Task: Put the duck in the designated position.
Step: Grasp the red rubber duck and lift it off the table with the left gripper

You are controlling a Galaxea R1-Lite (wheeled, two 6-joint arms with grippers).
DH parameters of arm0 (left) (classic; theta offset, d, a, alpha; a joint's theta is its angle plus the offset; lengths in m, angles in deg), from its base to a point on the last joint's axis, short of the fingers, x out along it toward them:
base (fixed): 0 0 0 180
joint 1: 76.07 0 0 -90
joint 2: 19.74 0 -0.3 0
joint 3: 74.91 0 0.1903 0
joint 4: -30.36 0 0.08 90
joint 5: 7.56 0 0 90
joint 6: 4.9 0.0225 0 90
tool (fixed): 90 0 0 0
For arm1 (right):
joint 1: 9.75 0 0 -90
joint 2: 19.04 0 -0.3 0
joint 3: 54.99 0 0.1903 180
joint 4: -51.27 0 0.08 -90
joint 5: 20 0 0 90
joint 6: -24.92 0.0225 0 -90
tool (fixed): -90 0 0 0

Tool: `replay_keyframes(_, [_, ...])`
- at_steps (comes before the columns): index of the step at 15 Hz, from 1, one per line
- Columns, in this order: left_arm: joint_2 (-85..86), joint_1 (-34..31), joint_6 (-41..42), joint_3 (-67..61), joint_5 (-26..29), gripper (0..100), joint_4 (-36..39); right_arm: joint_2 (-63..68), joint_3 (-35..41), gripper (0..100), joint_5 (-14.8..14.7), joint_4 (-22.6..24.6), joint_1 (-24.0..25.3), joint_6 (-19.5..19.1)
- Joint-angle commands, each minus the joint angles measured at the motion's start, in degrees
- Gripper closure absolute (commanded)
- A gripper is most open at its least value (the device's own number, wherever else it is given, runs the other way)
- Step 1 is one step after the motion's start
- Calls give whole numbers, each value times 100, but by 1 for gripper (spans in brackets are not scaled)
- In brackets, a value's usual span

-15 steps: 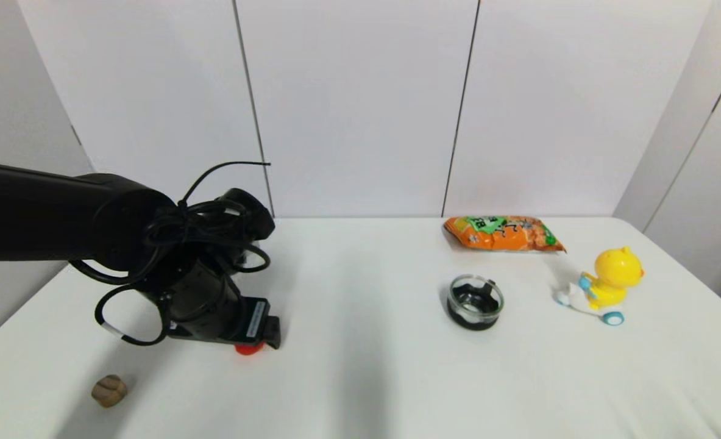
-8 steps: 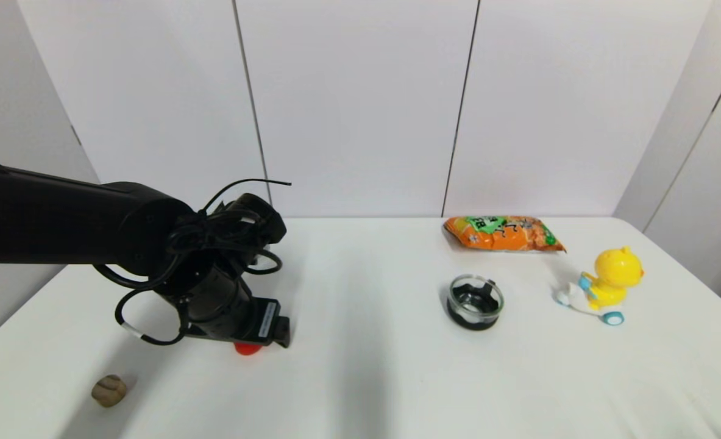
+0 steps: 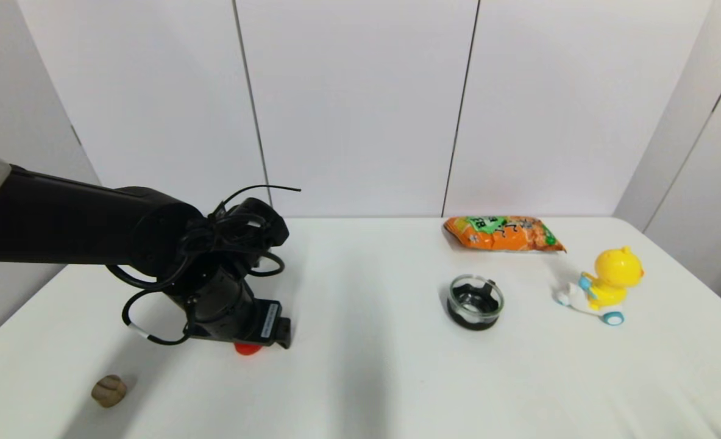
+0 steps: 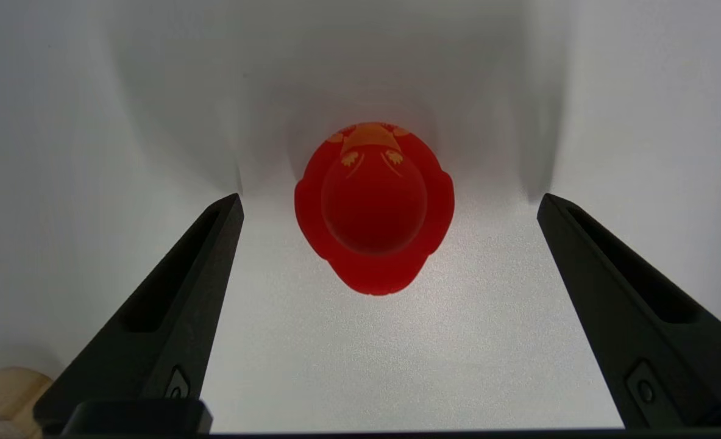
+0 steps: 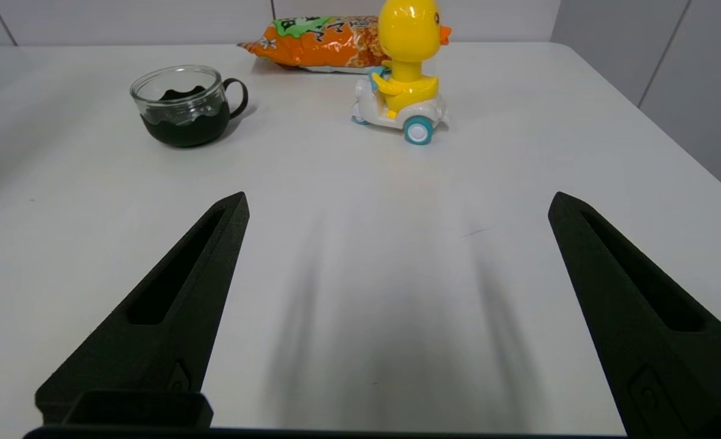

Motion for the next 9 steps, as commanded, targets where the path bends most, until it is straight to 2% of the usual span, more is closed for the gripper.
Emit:
replay_keyframes(1, [-45,-70,-8,33,1,0,79,7,0,0,1,2,1,2])
replay_keyframes(9, [-54,-167,-78,50,36,0,123,7,0,0,1,2,1,2])
